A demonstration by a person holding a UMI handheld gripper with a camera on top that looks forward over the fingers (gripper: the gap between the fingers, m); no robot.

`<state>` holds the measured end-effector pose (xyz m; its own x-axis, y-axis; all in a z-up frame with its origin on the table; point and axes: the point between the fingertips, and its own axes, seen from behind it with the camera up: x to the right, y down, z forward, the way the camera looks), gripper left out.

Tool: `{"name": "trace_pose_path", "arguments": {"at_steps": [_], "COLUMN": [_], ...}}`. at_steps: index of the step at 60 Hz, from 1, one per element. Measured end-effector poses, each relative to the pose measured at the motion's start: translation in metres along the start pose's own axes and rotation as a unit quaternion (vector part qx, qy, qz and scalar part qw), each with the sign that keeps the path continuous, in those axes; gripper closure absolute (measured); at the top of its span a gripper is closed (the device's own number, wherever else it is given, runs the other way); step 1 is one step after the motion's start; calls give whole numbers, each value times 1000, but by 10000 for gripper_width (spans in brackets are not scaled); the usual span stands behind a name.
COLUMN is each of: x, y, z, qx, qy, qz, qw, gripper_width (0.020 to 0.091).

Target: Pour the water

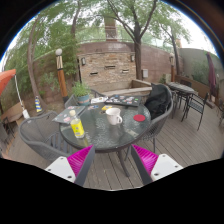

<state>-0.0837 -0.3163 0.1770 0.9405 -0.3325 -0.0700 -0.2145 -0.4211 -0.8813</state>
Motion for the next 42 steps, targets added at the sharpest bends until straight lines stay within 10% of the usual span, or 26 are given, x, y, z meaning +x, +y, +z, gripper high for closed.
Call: {"name": "trace_pose_path", "arguments": {"at_steps": [24, 42], "x": [16, -6], "y": [7, 33], "z": [24, 153], "qx": [3, 43], "qy": [44, -26], "qz": [-10, -21], "qw": [999, 999], "gripper_width": [298, 299]}}
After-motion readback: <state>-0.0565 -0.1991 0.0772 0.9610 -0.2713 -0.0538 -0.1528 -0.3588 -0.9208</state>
